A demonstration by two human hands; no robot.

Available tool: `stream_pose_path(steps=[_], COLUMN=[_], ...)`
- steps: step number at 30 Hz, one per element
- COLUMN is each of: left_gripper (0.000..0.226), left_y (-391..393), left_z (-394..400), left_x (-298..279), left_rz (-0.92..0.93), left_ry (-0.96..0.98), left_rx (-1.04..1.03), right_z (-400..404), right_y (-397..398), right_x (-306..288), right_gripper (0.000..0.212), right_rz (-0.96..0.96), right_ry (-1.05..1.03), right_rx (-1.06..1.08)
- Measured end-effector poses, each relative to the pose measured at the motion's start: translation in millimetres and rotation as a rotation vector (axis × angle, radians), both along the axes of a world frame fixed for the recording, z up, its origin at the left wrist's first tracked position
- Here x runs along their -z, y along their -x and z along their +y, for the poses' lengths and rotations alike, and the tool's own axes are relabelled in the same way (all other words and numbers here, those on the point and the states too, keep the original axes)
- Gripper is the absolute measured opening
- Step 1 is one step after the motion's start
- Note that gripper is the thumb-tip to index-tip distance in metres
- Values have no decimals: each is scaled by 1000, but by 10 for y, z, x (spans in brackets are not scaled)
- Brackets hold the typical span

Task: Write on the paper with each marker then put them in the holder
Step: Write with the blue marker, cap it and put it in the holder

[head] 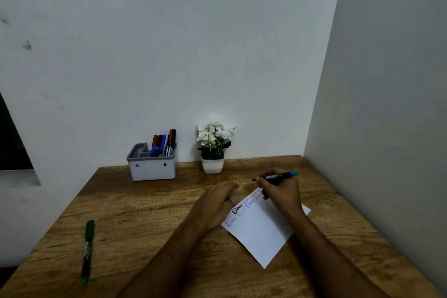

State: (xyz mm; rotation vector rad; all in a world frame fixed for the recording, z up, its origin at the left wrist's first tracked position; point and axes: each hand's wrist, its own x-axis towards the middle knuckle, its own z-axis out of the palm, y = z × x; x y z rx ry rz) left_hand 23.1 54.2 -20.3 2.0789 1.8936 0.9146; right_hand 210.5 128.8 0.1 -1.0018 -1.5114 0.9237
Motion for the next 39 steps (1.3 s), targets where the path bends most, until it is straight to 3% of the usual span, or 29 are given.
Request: stream_pose_path(steps=[3,8,13,18,23,28,35,39], left_gripper=[36,10,9,14,14,3,17,20], left_y=[69,152,143,166,205,279,382,413], left_z=[-40,-170,-237,-233,-204,-114,-39,-60], left_x=[-86,-184,-167,-140,-132,-217,-500,-536], left_rz=[52,189,253,247,170,-122,-1155,-1322], left_ry=[-59,8,48,59,24,-83,-19,-87], left_rx=[-167,-465,-512,-524,-554,-598,-582,-568], right_z=[-21,-73,-193,-262,-236,-306,-381,-423], right_y=[7,18,116,131,126,156,260,304], right_x=[-14,-71,-210,-240,-230,-250,-249,-130], right_gripper=[12,26,29,8,10,19,24,16], right_rz=[52,76,169,152,61,181,173,42], right_ry=[-67,-57,39,-22,-119,-58,-71,-78], right_rx=[-71,-196,-243,-187,-182,-273,-302,-282])
